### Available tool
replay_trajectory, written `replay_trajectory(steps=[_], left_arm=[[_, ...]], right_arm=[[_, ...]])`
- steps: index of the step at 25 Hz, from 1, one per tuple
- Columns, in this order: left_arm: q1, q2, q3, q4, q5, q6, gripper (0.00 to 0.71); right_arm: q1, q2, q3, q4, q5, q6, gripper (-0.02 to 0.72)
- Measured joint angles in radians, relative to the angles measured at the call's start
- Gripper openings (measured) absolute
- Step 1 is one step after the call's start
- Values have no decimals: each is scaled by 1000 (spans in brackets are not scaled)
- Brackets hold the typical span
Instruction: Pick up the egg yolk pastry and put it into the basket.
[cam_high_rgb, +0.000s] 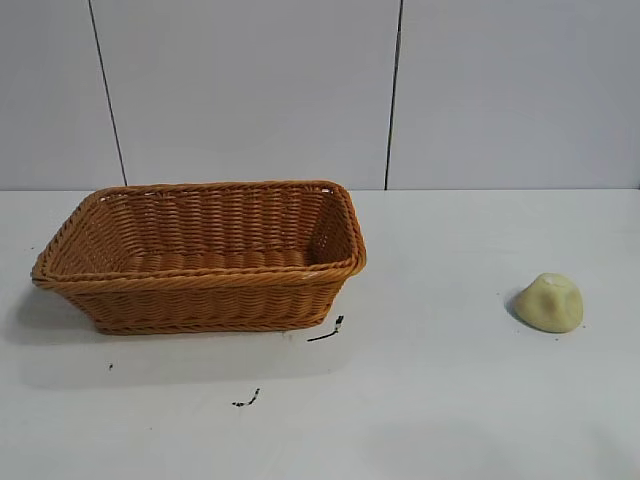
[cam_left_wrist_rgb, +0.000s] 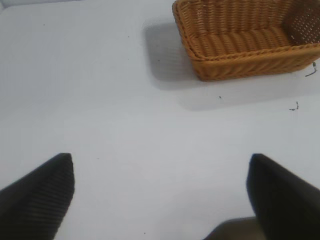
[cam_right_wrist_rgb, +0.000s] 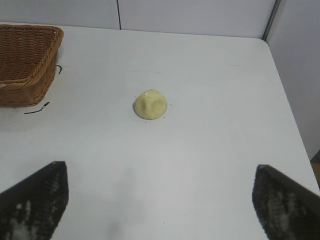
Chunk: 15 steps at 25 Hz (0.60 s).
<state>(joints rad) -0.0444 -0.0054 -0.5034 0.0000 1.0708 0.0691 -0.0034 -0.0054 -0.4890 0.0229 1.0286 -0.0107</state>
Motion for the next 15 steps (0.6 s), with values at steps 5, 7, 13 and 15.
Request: replay_trajectory(steps=[5,7,13,15], left_arm=[[0,0,0,0,0,0,696],[0,0,0,0,0,0,696],[0,0,0,0,0,0,696],[0,0,0,0,0,0,696]], right_arm=[[0,0,0,0,0,0,693],[0,0,0,0,0,0,693],[0,12,-8,-1,-2,0,693],[0,71,-22,-2,-15,11,693]])
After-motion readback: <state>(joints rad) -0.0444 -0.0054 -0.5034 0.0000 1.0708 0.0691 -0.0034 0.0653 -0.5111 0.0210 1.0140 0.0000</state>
